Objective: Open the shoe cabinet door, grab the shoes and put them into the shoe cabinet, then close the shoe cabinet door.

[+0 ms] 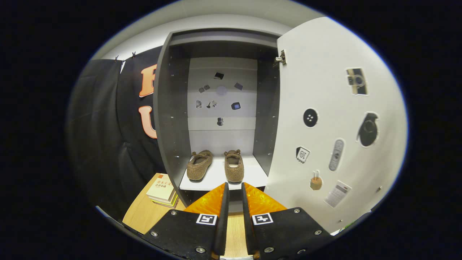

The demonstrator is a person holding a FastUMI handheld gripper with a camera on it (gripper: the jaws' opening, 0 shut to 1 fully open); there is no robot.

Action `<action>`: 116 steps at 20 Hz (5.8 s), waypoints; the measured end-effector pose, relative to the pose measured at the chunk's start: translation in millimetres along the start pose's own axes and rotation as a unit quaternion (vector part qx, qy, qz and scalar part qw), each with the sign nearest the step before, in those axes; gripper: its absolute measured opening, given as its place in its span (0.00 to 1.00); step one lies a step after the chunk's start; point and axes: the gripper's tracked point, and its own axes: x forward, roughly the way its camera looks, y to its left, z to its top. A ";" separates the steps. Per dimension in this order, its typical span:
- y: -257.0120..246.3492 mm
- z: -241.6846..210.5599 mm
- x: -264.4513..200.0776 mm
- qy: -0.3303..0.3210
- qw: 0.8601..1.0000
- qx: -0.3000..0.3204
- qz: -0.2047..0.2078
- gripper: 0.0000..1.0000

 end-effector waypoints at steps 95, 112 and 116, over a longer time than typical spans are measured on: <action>-16.4 -73.4 -41.1 -0.048 0.974 0.022 0.219 0.86; -15.5 -80.2 -39.4 -0.068 0.976 0.012 0.209 0.94; -12.3 -80.7 -33.0 -0.079 0.980 0.021 0.182 0.96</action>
